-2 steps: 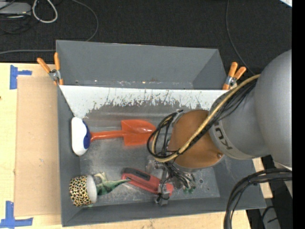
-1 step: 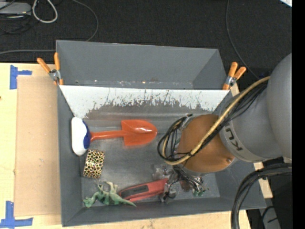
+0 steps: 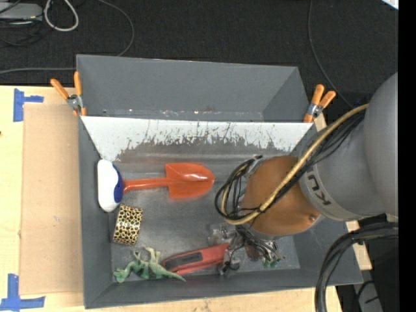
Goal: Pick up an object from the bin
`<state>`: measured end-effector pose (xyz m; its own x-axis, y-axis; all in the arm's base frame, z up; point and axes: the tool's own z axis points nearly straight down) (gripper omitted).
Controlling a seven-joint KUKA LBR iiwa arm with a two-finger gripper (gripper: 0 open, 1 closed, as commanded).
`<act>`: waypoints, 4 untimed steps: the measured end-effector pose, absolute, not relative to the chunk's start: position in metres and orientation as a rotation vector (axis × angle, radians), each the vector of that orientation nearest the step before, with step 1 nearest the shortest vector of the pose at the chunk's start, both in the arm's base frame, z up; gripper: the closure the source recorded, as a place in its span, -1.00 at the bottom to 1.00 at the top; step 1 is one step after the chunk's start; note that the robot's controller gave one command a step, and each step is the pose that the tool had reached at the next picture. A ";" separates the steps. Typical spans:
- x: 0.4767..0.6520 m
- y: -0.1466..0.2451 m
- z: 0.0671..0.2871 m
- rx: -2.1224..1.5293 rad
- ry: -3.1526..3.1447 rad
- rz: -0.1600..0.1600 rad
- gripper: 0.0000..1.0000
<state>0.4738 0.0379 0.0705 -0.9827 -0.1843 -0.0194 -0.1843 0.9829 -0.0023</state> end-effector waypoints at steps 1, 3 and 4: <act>0.471 0.039 0.131 -0.291 3.107 -0.001 1.00; 0.480 0.044 0.141 -0.683 3.052 -0.006 1.00; 0.489 0.042 0.259 -0.427 3.104 0.001 1.00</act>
Offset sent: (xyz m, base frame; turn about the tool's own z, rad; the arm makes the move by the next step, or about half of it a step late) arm 0.0098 0.0029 0.1214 -0.0291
